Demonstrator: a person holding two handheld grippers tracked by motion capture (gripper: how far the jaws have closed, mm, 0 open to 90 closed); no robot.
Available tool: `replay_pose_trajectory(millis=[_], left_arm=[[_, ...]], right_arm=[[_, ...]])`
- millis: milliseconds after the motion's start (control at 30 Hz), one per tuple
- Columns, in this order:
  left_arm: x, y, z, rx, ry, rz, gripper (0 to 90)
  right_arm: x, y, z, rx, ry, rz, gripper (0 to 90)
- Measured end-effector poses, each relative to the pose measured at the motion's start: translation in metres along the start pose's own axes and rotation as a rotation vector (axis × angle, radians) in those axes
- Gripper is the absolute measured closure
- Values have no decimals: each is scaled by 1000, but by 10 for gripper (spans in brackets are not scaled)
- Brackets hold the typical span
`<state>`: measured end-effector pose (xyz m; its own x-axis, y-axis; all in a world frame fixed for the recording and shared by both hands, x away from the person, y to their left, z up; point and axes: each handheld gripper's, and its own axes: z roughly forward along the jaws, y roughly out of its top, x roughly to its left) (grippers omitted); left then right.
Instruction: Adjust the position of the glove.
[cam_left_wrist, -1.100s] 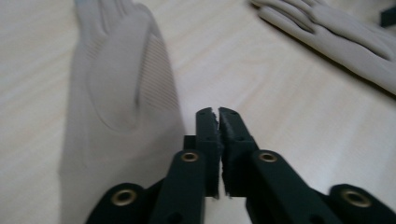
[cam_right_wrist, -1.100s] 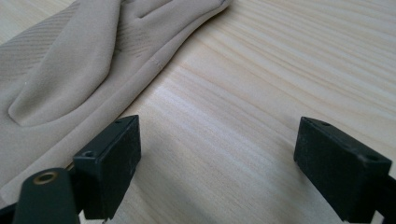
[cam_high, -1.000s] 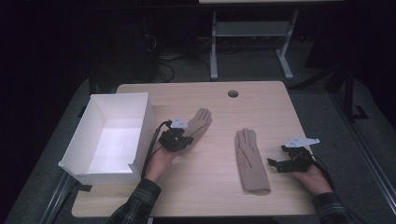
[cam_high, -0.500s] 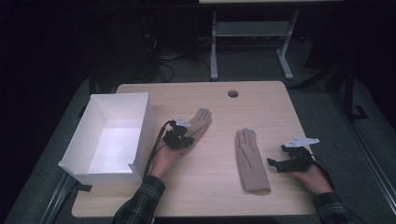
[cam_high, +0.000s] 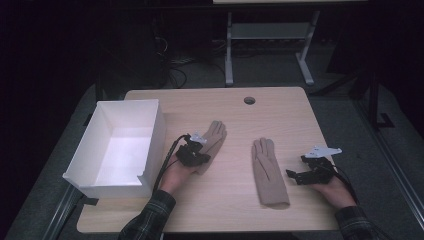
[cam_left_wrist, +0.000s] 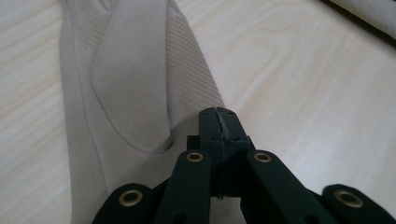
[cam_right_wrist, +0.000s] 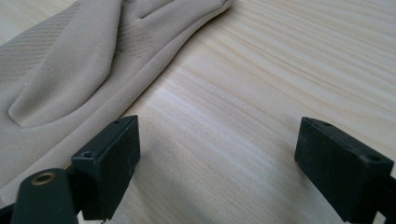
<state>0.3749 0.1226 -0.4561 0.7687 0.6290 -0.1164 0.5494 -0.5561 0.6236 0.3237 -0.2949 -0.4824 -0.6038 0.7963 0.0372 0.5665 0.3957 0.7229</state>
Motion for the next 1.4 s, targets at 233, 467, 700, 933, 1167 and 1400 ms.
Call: replay_pose_trajectory(millis=[233, 467, 700, 933, 1167, 1400], left_arm=[[-18, -6, -3, 14, -36, 37, 898], [-39, -15, -8, 28, -70, 87, 899], [-54, -25, -13, 28, -107, 90, 898], [-59, -30, -21, 5, -124, 91, 875], [-38, -20, -35, -70, -21, 36, 790], [-22, -19, -31, -61, 85, -17, 703]], right_arm=[[0, 0, 0, -1, 0, -2, 136], [0, 0, 0, 0, 1, -1, 136], [0, 0, 0, -1, 1, -2, 136], [0, 0, 0, -1, 2, -2, 135], [0, 0, 1, -2, 2, -3, 136], [0, 0, 1, -3, 3, -2, 136]])
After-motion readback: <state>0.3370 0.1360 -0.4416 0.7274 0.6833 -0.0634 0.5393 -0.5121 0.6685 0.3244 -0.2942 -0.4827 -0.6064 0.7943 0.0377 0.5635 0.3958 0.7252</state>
